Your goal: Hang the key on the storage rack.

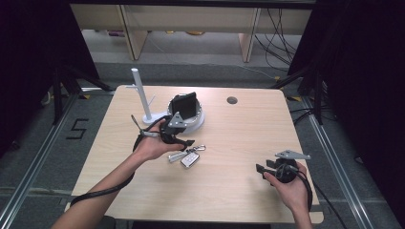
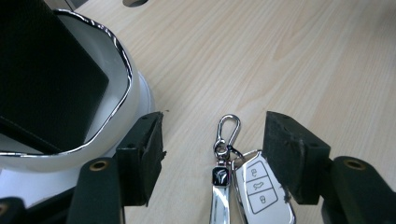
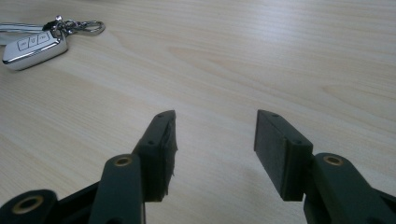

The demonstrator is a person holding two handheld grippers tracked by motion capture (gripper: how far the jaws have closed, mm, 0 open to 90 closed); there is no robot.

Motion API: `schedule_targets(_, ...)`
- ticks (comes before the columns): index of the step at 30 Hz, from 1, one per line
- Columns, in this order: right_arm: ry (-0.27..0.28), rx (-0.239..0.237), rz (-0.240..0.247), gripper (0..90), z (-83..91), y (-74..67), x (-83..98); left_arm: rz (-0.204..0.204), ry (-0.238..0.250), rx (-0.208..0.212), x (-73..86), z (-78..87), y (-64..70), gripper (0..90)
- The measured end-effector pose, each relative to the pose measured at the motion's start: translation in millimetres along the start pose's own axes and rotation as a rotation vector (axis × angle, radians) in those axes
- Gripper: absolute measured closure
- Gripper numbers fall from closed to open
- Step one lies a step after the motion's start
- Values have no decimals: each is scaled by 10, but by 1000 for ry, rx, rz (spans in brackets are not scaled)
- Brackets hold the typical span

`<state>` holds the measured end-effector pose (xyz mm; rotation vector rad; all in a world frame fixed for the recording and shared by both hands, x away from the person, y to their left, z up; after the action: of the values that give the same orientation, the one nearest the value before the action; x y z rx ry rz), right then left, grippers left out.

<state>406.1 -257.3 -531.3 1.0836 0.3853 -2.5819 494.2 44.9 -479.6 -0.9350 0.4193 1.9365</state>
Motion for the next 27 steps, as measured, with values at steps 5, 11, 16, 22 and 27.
schedule_targets(5, -14, -5, -14, 485, 2, -51, 2, -7, -2, 8, -28, -3, 18, 361)
schedule_targets(11, -13, -10, -7, 457, -14, -49, -1, 15, -17, 22, -5, -17, 34, 361)
schedule_targets(16, -12, -14, 2, 457, -14, -51, -4, -12, -66, 42, 7, -44, 36, 363)
schedule_targets(22, -21, -11, 3, 457, -5, -75, -5, -60, -159, 86, 3, -124, 15, 442)
schedule_targets(27, -8, -12, 15, 459, -4, -71, -22, -83, -257, 93, 1, -229, -15, 507)
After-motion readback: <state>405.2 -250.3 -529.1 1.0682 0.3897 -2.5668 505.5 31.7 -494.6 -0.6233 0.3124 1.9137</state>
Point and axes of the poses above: each handheld gripper's, and its own axes: z roughly backward along the jaws, x roughly out of its underside, y roughly to its right, the point moved 8 cm from there along -z, roughly forward along the jaws, and after that the axes turned 2 degrees about x, right-handed, at the moved point
